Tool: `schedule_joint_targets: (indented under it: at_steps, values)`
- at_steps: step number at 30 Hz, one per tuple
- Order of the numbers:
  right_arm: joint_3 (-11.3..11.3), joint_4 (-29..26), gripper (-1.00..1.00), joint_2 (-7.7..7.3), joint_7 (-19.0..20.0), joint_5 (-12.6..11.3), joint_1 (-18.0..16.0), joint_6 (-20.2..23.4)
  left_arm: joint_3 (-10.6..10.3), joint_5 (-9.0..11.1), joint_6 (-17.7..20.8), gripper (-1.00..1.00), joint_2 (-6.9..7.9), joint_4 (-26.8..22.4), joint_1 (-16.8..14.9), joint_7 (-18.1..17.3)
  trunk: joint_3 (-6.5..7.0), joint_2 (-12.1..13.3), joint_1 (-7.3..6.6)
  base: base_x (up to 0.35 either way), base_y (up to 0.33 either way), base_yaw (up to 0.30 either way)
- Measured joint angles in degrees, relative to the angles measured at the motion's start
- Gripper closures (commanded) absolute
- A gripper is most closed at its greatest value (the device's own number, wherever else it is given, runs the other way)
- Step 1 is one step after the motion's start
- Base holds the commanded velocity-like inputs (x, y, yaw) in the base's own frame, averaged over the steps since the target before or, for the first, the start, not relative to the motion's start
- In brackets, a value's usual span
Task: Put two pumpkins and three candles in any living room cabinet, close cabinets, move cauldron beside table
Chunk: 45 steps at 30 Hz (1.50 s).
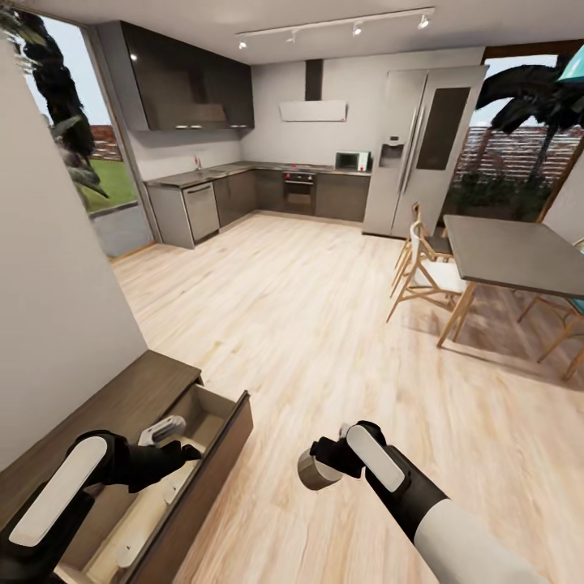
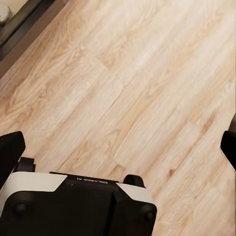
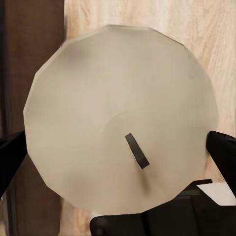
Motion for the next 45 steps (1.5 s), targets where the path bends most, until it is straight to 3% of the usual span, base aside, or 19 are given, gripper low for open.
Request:
schedule_joint_targets:
  at_steps: [32, 45]
  values:
    - [0.00, 0.00, 1.00, 0.15, 0.00, 0.10, 0.01, 0.09, 0.00, 0.03, 0.01, -1.00, 0.00, 0.00, 0.00, -0.17, 0.00, 0.00, 0.01, 0.185, -0.215, 0.283]
    - [0.00, 0.00, 1.00, 0.14, 0.10, 0.10, 0.01, 0.08, -0.37, 0.07, 0.02, -1.00, -0.16, -0.08, 0.00, -0.18, 0.00, 0.01, 0.03, 0.092, -0.096, 0.283]
